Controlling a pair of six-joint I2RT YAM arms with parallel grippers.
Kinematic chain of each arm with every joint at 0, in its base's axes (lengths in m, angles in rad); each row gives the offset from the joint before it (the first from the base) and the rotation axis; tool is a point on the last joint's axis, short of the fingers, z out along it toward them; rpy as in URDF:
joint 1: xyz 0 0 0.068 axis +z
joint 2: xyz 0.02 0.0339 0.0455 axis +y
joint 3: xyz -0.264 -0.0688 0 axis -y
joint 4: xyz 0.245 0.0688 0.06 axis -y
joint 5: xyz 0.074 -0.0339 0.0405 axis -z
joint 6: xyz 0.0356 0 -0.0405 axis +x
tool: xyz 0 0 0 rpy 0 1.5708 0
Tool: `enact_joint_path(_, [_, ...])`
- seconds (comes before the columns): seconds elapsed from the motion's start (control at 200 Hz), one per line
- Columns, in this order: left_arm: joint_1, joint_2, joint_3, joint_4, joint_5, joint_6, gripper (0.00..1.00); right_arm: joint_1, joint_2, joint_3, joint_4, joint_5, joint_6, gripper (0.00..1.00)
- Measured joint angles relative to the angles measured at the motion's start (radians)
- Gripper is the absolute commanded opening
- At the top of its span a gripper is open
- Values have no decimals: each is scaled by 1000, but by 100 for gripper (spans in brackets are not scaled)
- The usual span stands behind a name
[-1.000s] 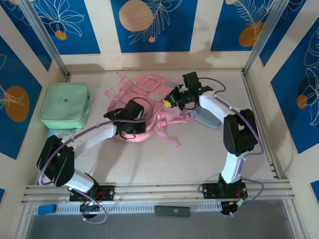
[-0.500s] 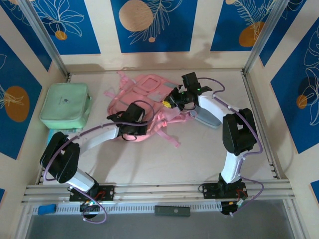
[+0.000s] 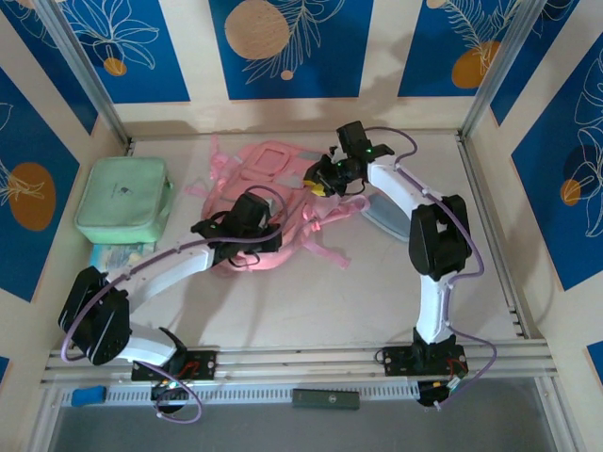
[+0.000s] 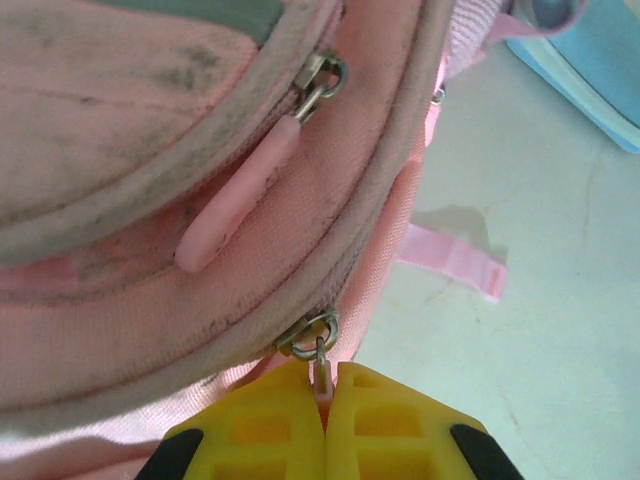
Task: Pack books, pencil case, and school supplies into a backpack
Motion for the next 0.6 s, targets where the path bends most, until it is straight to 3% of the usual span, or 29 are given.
enact_joint_path(0.105, [-18, 35, 26, -3, 7, -14, 0, 0, -28, -18, -22, 21, -27, 66])
enact_joint_path(0.225, [-20, 65, 43, -3, 15, -30, 0, 12, -127, -122, -39, 39, -28, 73])
enact_joint_path(0.39, [-22, 68, 43, 2, 27, -51, 0, 81, -246, -276, -12, 33, 64, 65])
enact_joint_path(0.595, [-22, 68, 43, 5, 30, -64, 0, 158, -227, -349, 72, 43, 203, 47])
